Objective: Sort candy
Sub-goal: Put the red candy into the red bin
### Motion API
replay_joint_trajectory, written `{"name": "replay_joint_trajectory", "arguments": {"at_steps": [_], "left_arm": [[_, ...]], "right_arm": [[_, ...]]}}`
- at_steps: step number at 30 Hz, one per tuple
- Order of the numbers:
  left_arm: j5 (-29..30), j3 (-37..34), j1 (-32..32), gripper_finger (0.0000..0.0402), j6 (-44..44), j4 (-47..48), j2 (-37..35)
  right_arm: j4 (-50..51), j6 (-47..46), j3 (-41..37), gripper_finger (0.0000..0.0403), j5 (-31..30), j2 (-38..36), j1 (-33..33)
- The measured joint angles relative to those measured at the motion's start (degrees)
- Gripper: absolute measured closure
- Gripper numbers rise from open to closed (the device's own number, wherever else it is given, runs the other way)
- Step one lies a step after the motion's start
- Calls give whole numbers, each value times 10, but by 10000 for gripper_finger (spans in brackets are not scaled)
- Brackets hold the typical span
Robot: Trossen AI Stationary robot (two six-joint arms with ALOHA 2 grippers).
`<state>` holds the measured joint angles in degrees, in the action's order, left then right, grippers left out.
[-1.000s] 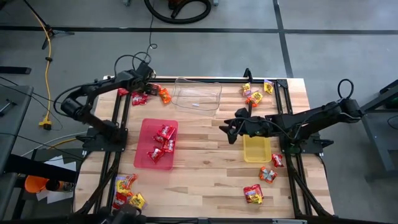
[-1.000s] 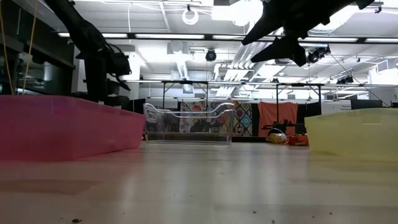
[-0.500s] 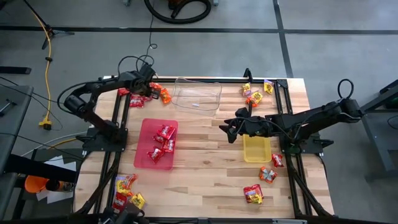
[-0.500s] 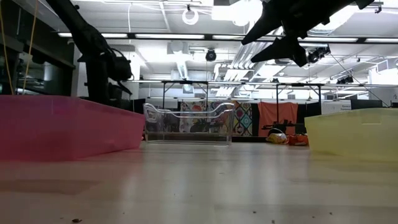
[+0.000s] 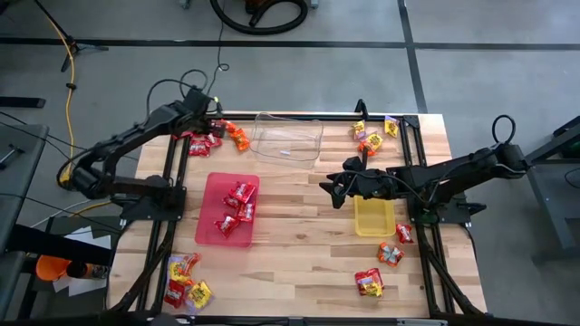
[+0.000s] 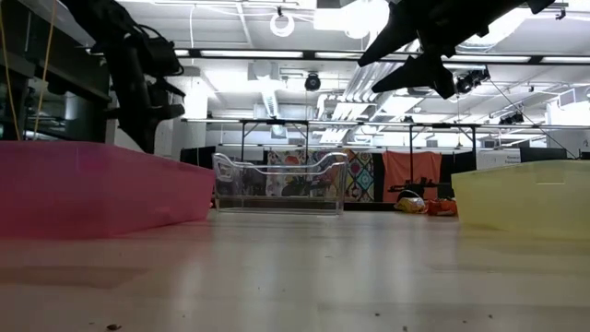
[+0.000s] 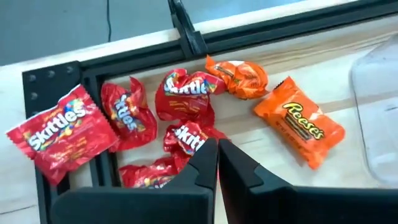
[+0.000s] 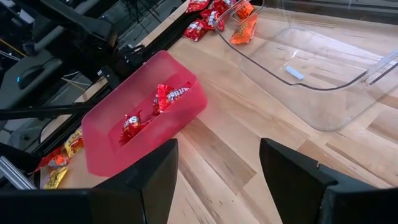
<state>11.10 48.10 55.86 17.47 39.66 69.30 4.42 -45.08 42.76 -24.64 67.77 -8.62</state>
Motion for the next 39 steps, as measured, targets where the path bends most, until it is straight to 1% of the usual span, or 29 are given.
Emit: {"name": "replay_joint_trajectory", "arguments": {"at_steps": [3,6,11,17,24,29,33,35,37,39], "left_arm": [[-9,0,0,400,-6,-1,8],[-11,0,0,385,4,1,39],[-7,0,0,338,14,1,88],[-6,0,0,276,9,-1,117],[-5,0,0,231,20,-33,147],[1,0,0,220,25,-38,190],[44,0,-14,220,30,-47,210],[44,0,-18,220,28,-56,220],[41,0,-21,227,25,-52,224],[39,0,-27,250,16,-51,228]], "right_arm": [[0,0,0,181,0,0,0],[0,1,0,181,0,0,0],[0,1,0,181,0,0,0],[0,1,0,181,0,0,0],[0,1,0,181,-9,0,0],[0,0,0,181,-10,0,0],[0,0,0,181,-19,0,0],[0,0,0,181,-19,0,0],[0,-1,0,181,-19,0,0],[0,-1,0,181,-19,0,0]]}}
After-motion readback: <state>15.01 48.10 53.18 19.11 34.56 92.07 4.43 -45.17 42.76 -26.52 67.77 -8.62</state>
